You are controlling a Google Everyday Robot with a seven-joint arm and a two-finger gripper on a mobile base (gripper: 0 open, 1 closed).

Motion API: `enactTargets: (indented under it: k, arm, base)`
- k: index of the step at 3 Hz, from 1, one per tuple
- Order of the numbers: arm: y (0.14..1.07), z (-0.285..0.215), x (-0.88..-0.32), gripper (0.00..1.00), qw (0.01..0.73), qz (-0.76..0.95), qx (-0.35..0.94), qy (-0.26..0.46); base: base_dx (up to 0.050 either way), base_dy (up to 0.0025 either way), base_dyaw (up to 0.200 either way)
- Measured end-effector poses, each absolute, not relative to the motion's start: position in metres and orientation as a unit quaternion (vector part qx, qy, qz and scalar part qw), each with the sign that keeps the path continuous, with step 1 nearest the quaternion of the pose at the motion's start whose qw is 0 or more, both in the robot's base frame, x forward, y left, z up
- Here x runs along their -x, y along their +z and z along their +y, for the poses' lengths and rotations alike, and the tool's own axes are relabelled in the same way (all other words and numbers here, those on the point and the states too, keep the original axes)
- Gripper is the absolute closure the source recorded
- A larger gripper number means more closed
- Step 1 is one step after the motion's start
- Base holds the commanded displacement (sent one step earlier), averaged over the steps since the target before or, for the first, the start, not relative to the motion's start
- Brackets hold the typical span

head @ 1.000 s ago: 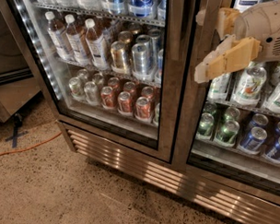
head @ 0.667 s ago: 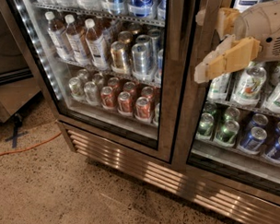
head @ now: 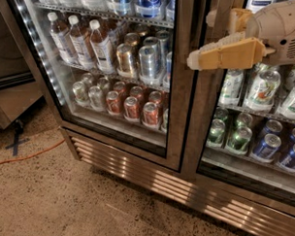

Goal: Open right fridge door

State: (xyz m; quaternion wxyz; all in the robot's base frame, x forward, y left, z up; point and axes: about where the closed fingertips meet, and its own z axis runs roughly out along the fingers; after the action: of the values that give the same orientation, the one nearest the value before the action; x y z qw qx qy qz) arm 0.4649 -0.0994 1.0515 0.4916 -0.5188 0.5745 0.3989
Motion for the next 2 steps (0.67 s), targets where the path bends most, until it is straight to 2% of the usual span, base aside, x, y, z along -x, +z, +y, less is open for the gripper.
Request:
enactTargets:
  k: [1,2]
  arm:
    - [1.0515,-0.0993,-0.4648,0.66,0.492,0.574,0.519,0.399]
    - [1.0515,-0.0993,-0.4648,1.0,0.492,0.574,0.519,0.399]
  base:
    - [0.0,0.0,0.0]
    - [-0.048,0.0,0.0]
